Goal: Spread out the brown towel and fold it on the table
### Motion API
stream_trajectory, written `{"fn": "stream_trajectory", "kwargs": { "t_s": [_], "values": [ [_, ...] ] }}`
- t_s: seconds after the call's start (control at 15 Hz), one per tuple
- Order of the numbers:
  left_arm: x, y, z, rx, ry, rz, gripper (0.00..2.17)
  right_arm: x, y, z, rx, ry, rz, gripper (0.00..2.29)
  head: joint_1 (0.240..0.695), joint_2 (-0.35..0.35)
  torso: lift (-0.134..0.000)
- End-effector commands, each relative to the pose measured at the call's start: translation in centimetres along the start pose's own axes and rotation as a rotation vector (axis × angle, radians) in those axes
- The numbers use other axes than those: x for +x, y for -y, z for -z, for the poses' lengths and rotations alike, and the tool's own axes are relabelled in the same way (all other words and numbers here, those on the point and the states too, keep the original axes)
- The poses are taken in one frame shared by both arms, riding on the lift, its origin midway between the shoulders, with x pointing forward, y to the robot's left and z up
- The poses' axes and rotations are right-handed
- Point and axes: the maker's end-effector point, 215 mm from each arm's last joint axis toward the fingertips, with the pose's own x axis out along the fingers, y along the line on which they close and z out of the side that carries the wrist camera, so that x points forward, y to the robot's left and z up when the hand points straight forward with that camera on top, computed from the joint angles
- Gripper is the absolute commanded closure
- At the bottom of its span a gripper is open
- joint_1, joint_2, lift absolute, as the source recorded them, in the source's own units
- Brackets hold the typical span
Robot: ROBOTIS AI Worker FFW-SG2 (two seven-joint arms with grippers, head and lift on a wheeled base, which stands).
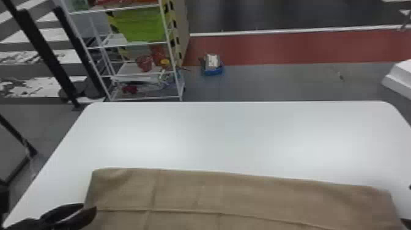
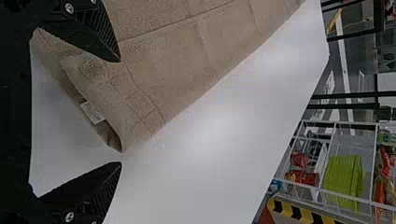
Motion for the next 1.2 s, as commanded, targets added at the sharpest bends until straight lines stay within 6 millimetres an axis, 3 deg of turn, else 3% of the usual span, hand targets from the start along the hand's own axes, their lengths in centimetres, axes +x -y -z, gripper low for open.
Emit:
{"fn": "stream_trajectory", "kwargs": {
  "t_s": [0.0,0.07,0.2,0.33,0.67,0.73,0.87,1.07,1.13],
  "values": [
    [0.3,0.4,-0.1,0.006,0.000,0.009,0.73,-0.1,0.0,0.1,-0.001,-0.001,0.000,0.10,0.695,0.130,-0.124],
    [0.4,0.5,0.0,0.010,-0.006,0.009,0.73,-0.1,0.0,0.1,0.000,0.000,0.000,0.10,0.695,0.126,-0.124],
    [0.3,0.8,-0.4,0.013,0.006,0.011,1.29,-0.1,0.0,-0.1,-0.002,0.002,-0.001,0.10,0.695,0.117,-0.124],
    [-0.3,1.4,-0.7,0.024,0.009,0.014,1.32,-0.1,-0.4,-1.2,-0.045,0.019,-0.006,0.10,0.695,0.114,-0.124],
    [-1.8,2.5,-1.6,0.008,0.025,0.025,1.31,0.5,-3.4,-7.5,-0.306,0.023,-0.032,0.11,0.695,0.146,-0.124],
    [-2.0,2.7,-1.6,0.003,0.021,0.033,1.31,1.4,-4.3,-7.5,-0.390,-0.022,-0.052,0.11,0.695,0.156,-0.124],
    [-2.2,2.7,-1.5,-0.014,0.015,0.032,1.31,2.3,-6.7,-5.2,-0.578,-0.165,-0.118,0.14,0.695,0.201,-0.124],
    [-2.1,2.7,-1.4,-0.015,0.008,0.030,1.31,3.0,-8.3,-2.0,-0.640,-0.294,-0.190,0.18,0.695,0.234,-0.124],
    [-2.1,2.8,-1.4,-0.014,0.007,0.033,1.31,3.3,-8.3,-1.8,-0.644,-0.305,-0.192,0.20,0.695,0.242,-0.124]
  ]
}}
